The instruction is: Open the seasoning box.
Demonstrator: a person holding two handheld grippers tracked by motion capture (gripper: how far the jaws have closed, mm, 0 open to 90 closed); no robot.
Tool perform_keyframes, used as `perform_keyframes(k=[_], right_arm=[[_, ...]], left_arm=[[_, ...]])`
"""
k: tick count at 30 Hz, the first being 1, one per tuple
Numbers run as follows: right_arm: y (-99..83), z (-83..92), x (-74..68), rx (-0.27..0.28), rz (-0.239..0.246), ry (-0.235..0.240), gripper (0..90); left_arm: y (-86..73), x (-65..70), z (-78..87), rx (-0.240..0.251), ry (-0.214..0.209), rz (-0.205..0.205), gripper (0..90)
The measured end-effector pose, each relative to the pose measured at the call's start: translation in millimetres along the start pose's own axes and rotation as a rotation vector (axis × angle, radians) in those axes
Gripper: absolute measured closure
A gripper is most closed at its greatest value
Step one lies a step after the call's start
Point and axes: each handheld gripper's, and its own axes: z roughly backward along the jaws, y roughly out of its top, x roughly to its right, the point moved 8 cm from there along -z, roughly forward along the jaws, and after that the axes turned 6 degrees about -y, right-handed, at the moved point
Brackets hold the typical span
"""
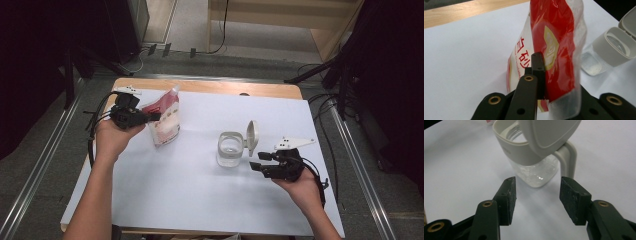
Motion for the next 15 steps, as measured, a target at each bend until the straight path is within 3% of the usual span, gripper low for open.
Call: perform_keyframes(k=[4, 8, 12, 15], right_arm=[[-2.8, 2.5, -9.9, -0.005, 0.014, 0.013, 48.7], [-3.8, 3.8, -20.5, -0.004, 0.044, 0.032, 49.7], [-1.8, 4.6, -29.4, 0.002, 0.058, 0.054, 51.7], [-2.9, 1.9, -32.0, -0.008, 0.078, 0.063, 52.2]], left_arm=[[0.6, 0.9, 0.1, 0.004, -0.033, 0.040, 90.0], [2.7, 2.4, 2.1, 0.010, -0.029, 0.036, 90.0], [3.5, 6.4, 6.3, -0.002, -0.079, 0.046, 90.0], [6.3, 11.5, 10.5, 0.018, -0.107, 0.062, 90.0]])
